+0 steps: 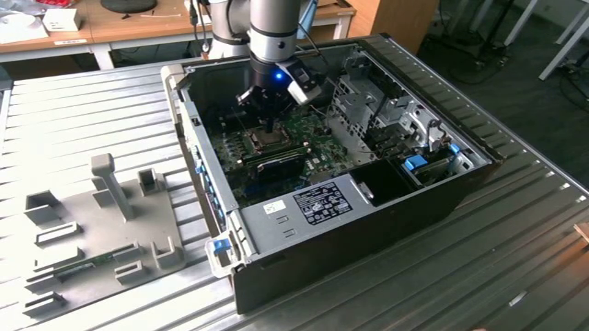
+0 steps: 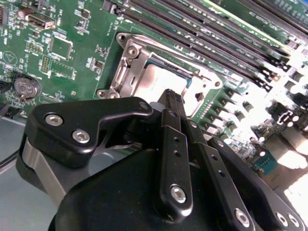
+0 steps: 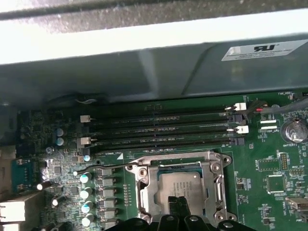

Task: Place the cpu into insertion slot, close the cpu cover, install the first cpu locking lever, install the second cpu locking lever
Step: 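Close the cpu cover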

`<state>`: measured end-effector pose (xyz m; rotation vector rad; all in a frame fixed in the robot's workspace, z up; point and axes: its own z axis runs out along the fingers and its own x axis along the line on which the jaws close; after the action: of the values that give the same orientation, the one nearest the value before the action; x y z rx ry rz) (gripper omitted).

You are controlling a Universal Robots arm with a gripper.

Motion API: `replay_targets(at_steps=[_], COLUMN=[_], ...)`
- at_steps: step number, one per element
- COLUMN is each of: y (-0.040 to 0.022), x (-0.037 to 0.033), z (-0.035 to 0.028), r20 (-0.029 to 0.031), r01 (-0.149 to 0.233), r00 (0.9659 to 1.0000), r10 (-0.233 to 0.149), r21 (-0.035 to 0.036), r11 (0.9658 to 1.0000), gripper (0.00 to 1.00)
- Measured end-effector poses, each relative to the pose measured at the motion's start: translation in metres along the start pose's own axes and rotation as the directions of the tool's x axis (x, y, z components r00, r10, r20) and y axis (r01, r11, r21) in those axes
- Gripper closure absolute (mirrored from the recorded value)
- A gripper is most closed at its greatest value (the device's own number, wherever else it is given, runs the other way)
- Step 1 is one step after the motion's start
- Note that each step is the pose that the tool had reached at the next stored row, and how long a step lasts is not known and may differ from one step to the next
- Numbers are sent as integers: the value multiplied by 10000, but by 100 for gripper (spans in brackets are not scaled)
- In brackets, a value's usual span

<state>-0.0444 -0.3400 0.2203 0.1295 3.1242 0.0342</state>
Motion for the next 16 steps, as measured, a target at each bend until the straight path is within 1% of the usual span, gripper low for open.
replay_targets(at_steps=[1, 5, 8, 16], y=[0, 0, -2, -4], x=[0, 2, 28, 43], z=[2, 11, 18, 19], r20=[30, 48, 68, 74], r01=[64, 247, 281, 289], r00=[10000, 9997, 9996, 9996], r10=[-64, -247, -281, -289], r21=[-3, -9, -12, -12], r11=[10000, 9997, 9996, 9996], gripper=[90, 90, 90, 90])
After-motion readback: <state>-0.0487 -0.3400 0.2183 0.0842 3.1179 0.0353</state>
